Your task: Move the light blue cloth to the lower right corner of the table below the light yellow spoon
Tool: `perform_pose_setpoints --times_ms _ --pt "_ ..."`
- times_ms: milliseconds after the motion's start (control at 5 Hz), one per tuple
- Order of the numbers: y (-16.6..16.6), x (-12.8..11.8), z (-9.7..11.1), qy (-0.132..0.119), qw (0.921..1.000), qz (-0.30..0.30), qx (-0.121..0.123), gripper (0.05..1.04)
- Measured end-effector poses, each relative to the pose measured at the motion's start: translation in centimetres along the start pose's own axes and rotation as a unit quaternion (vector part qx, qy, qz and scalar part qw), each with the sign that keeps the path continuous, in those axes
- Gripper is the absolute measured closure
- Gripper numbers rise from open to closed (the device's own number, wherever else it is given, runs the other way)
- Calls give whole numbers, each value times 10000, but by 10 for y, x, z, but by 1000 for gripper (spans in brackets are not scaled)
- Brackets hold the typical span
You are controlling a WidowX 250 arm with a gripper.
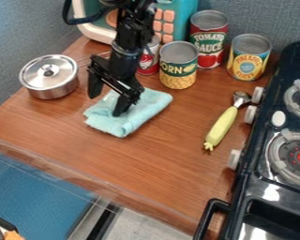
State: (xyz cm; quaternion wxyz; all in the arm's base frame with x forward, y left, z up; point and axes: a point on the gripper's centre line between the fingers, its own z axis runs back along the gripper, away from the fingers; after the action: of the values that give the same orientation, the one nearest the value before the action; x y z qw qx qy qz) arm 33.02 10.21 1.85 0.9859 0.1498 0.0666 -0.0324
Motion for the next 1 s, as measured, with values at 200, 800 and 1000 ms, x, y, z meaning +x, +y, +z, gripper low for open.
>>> perform_pose_setpoints --times_ms 200,800,1000 --pt "1 0 -3 119 9995 220 -196 82" --pt "-68 -45 8 259 9971 -340 -632 83" --pt "-82 -57 10 306 9957 -395 -785 83"
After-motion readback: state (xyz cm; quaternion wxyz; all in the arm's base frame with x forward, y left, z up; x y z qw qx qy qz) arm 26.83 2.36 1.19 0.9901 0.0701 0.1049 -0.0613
